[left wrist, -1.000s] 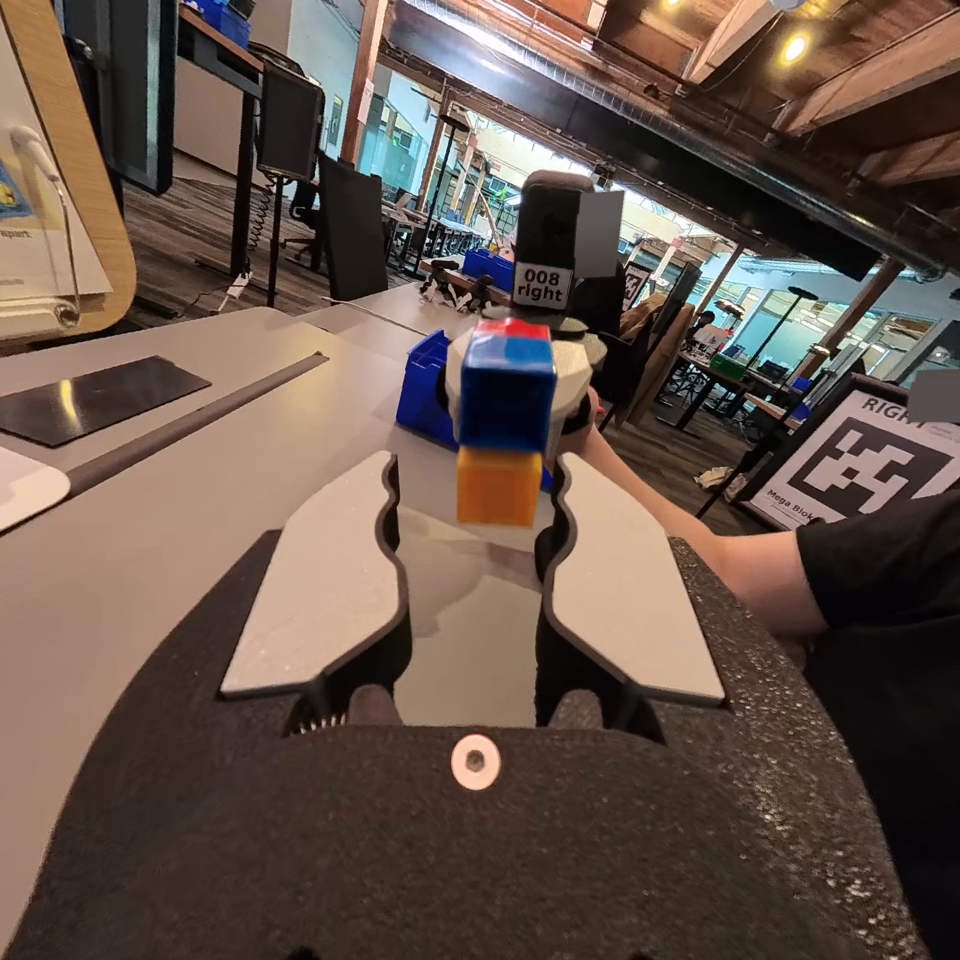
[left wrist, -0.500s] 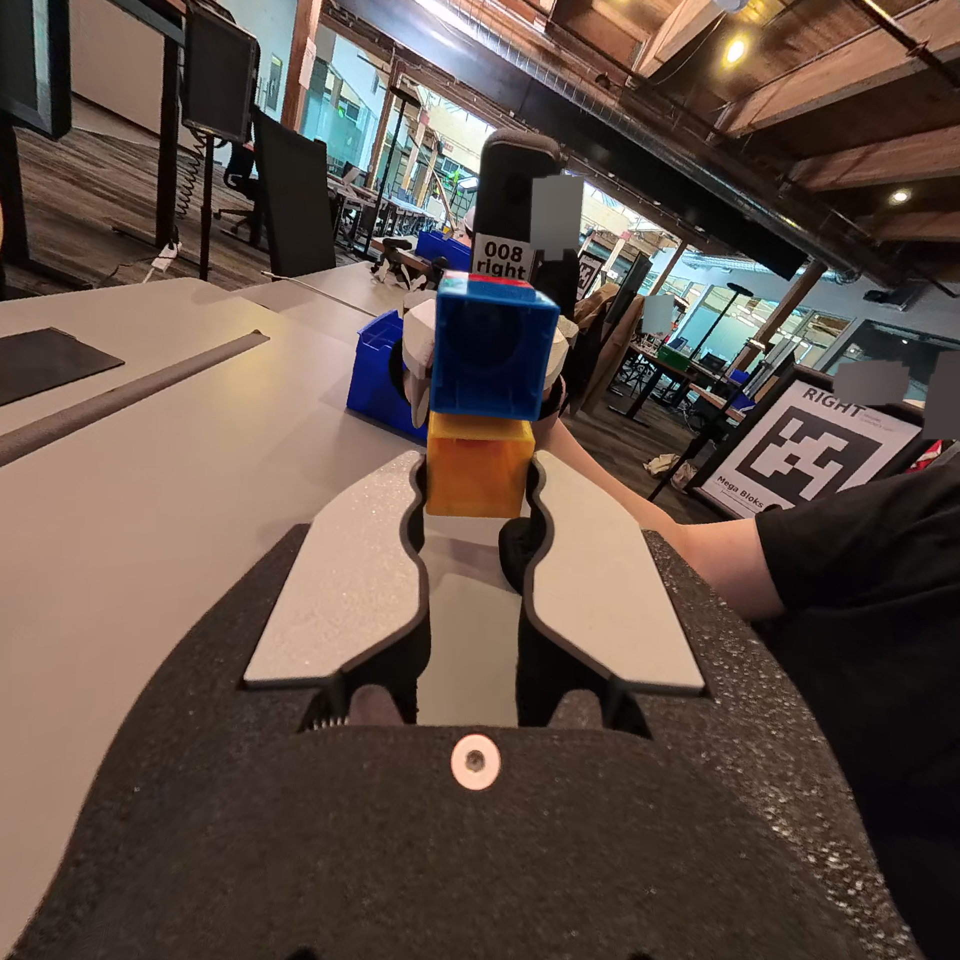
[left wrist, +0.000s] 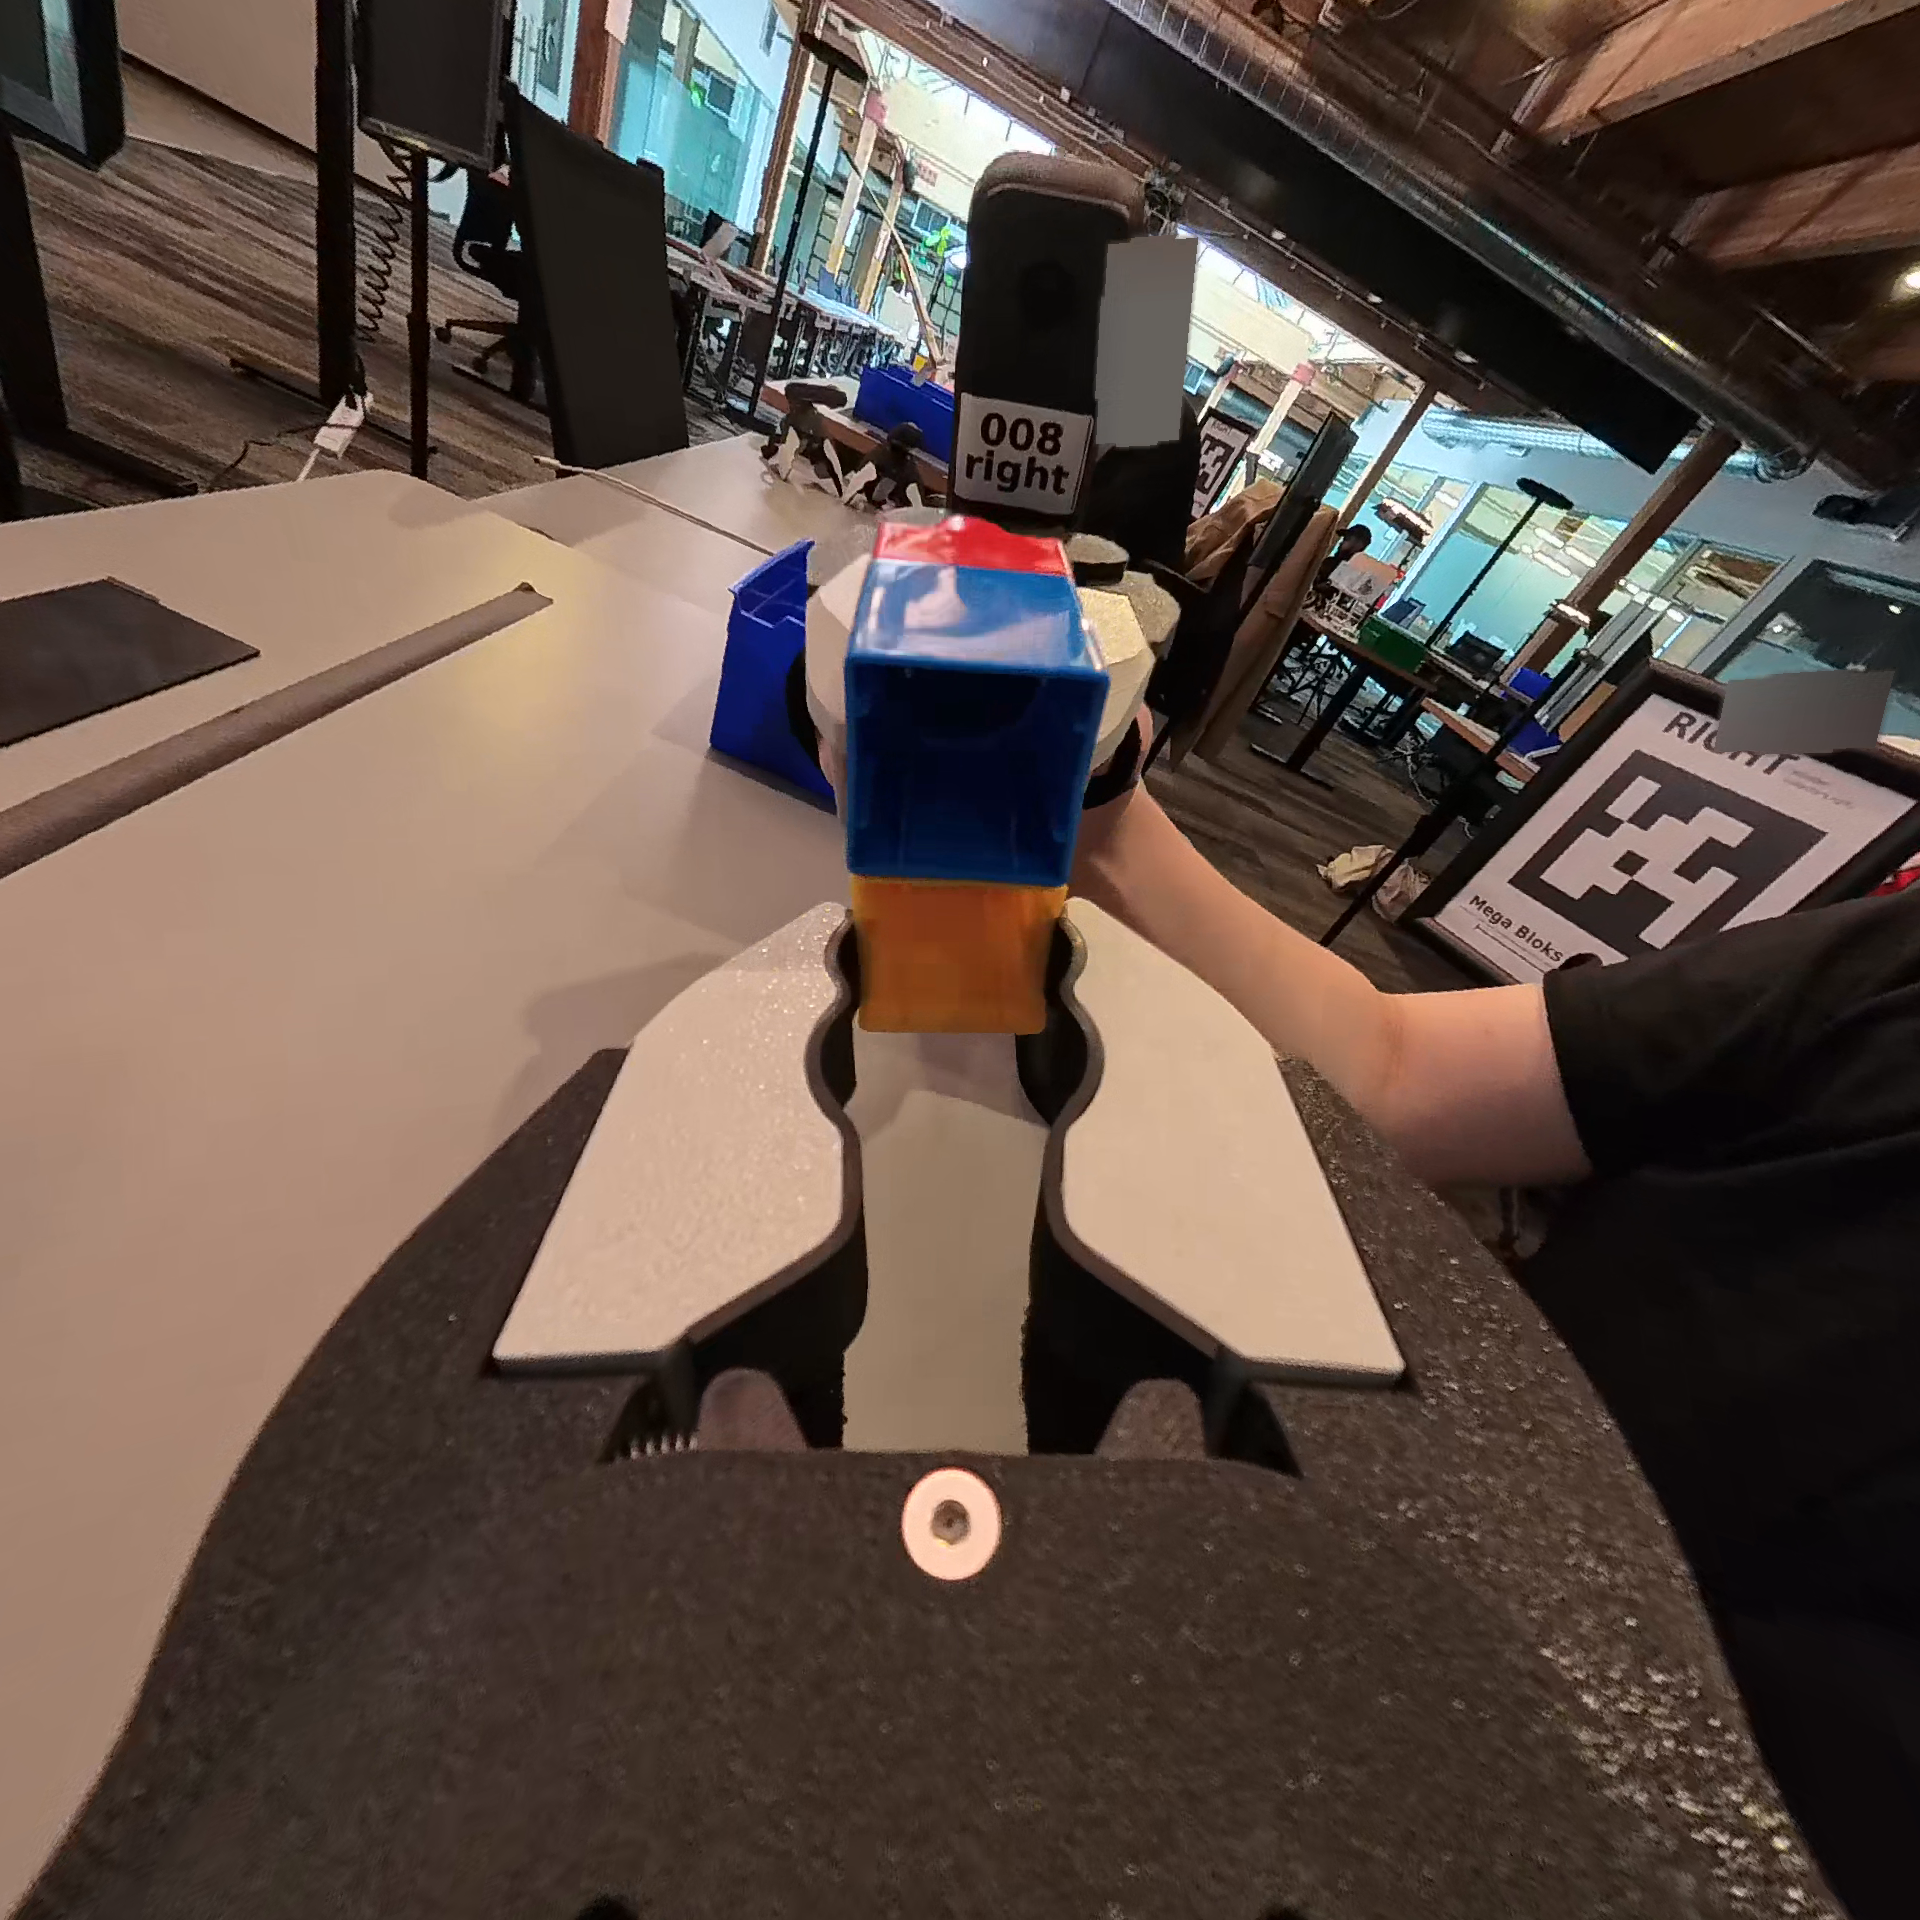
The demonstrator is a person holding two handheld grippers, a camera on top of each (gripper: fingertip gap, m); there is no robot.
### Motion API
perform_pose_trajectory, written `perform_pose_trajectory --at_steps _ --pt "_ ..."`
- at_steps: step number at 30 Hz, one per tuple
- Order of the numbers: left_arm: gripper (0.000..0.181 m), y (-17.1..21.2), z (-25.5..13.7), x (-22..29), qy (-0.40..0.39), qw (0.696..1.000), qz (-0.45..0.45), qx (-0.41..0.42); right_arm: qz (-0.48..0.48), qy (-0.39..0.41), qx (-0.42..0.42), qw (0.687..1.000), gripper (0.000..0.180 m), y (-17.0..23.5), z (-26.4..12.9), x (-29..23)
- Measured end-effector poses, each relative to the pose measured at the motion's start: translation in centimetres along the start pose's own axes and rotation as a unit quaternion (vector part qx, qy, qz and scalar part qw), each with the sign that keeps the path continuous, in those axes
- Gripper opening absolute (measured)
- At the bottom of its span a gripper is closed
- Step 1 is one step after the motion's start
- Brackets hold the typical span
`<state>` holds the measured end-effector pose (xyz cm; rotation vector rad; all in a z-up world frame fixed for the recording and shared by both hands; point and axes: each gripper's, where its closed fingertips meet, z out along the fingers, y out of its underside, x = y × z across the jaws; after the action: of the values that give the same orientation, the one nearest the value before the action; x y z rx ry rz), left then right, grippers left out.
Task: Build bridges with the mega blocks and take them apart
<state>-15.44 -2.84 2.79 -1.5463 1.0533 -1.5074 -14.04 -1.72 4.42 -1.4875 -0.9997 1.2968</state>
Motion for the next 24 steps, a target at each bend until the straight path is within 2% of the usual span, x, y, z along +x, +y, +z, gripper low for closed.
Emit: perform_pose_trajectory --at_steps 4,10,17,24 --pt "0.034 1.0 0.3 -0.3 0.002 1.0 0.001 -0.024 -0.013 0.008 -0.019 1.0 0.033 0.3 0.2 0.0" --pt "0.036 0.0 0.4 0.1 0.012 1.0 0.015 0.015 -0.033 0.017 -0.014 0.999 0.033 -0.3 -0.2 -0.2" --pt "0.039 -2.6 -1.3 0.4 0.0 0.996 0.042 0.082 -0.03 0.013 -0.005 0.999 0.033 -0.2 -0.3 0.0" --pt "0.035 -2.3 -1.1 0.7 0.003 0.996 0.047 0.07 -0.03 -0.006 -0.006 1.0 0.033 -0.2 0.4 -0.7"
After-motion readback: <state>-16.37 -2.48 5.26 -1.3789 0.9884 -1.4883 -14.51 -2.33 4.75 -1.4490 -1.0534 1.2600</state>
